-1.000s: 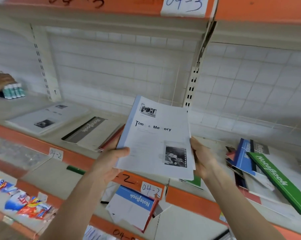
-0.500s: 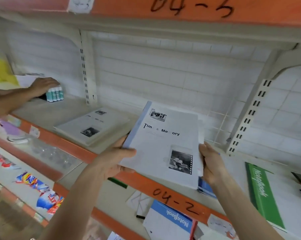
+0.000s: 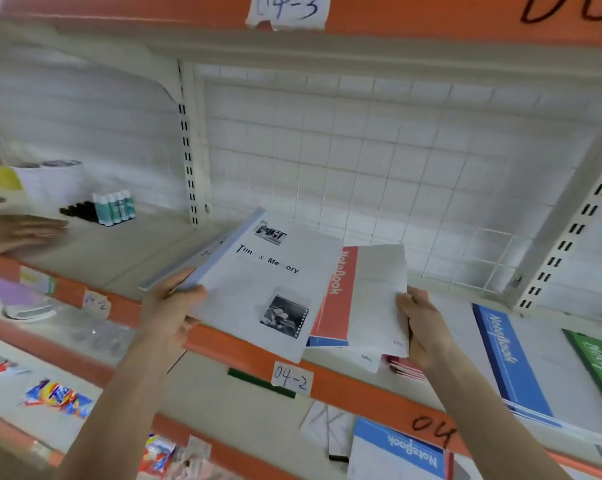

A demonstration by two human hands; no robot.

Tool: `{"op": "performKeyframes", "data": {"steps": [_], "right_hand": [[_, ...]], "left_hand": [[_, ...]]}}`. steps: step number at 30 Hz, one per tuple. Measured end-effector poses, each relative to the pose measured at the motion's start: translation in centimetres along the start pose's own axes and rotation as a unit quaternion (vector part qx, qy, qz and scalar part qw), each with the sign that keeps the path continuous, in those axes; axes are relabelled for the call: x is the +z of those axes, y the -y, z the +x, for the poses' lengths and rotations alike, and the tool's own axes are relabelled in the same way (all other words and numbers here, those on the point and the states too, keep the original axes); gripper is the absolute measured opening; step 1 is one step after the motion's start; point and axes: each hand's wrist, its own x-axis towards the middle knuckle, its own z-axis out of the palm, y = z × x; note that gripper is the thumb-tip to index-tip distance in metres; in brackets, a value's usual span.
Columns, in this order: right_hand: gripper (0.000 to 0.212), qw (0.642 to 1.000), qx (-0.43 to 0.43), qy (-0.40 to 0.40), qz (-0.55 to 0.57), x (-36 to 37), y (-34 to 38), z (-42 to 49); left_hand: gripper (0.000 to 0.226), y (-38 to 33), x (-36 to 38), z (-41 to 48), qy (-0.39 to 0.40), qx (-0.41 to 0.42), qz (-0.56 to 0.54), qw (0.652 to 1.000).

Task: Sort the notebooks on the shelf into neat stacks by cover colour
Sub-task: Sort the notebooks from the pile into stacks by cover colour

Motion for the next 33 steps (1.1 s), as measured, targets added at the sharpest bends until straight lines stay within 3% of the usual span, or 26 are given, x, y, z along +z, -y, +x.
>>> {"op": "performKeyframes", "data": {"steps": [4,7,10,14,17,19,23,25,30,33], "right_hand": [[0.026,1.000,-0.001,-0.022,-0.020,0.6,-0.7,0.2],[0.028,0.998,0.000,-0.027,-0.050,0.8,-1.3,0.4],[0.033,0.997,0.003,-0.039,-0.068,1.1,-1.5,0.6],[0.034,0.997,0.004,-0.039,-0.067,1.5,-1.7,0.8],[0.033,0.997,0.007,-0.041,-0.063,1.7,-1.8,0.8],[0.032,0.997,0.010,-0.046,-0.061,1.9,-1.9,0.8],[0.031,0.997,0.015,-0.047,-0.061,1.9,-2.0,0.9],[0.031,0.997,0.015,-0.042,-0.063,2.0,-2.0,0.8],[0.030,0.997,0.021,-0.041,-0.056,2.4,-1.9,0.7],[0.030,0.997,0.024,-0.038,-0.058,2.7,-1.9,0.7]], "left_hand": [[0.035,0.5,-2.1,3.3,-0.069,0.032,0.109,0.991],[0.030,0.9,-2.8,4.4,-0.098,0.110,0.293,0.945],[0.032,1.1,-2.7,4.4,-0.097,0.162,0.453,0.872],[0.033,2.4,-1.2,2.8,-0.045,0.213,0.657,0.722],[0.039,4.0,1.3,-0.2,0.104,0.243,0.700,0.664],[0.052,5.4,2.6,-2.4,0.195,0.233,0.743,0.596],[0.056,7.2,2.4,-3.5,0.196,0.310,0.777,0.512],[0.059,7.2,2.0,-2.6,0.184,0.344,0.765,0.512],[0.058,5.7,1.9,-0.1,0.130,0.366,0.718,0.577],[0.059,5.8,1.7,1.3,0.092,0.295,0.772,0.555]]}}
